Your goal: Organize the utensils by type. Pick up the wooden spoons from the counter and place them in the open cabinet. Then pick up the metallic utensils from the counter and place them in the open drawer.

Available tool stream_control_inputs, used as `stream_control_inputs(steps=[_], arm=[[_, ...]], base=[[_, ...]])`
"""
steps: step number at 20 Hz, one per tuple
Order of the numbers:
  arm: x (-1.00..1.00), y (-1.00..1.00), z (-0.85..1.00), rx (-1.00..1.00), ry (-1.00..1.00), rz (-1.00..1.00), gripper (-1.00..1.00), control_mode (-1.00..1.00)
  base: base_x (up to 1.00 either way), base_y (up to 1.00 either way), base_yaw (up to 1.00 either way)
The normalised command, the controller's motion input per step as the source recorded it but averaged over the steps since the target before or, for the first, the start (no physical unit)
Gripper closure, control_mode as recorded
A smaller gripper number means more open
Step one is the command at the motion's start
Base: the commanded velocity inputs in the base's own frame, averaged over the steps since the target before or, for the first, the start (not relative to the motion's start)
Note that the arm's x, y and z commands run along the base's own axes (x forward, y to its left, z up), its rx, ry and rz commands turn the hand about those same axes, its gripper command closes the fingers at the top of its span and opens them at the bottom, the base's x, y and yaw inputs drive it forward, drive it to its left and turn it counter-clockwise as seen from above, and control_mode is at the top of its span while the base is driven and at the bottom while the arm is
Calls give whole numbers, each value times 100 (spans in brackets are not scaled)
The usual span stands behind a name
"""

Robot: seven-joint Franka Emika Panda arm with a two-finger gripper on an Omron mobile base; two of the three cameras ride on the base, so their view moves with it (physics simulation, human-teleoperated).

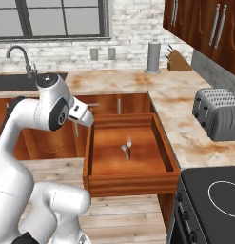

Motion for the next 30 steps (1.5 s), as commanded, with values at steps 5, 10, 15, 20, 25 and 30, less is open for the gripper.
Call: stream_control_inputs(steps=[5, 10, 15, 20, 25, 30], arm=[[-27, 0, 7, -9, 14, 5, -100, -100], [-26, 0, 0, -6, 3, 5, -100, -100], [-25, 1, 0, -2, -4, 8, -100, -100], [-31, 0, 0, 0, -8, 6, -100, -100], [-5, 1, 0, 0, 0, 3, -100, -100], [0, 0, -6, 0, 0, 15, -100, -100]], base=[[0, 0, 0], [0, 0, 0], [0, 0, 0], [0, 0, 0], [0, 0, 0], [0, 0, 0]])
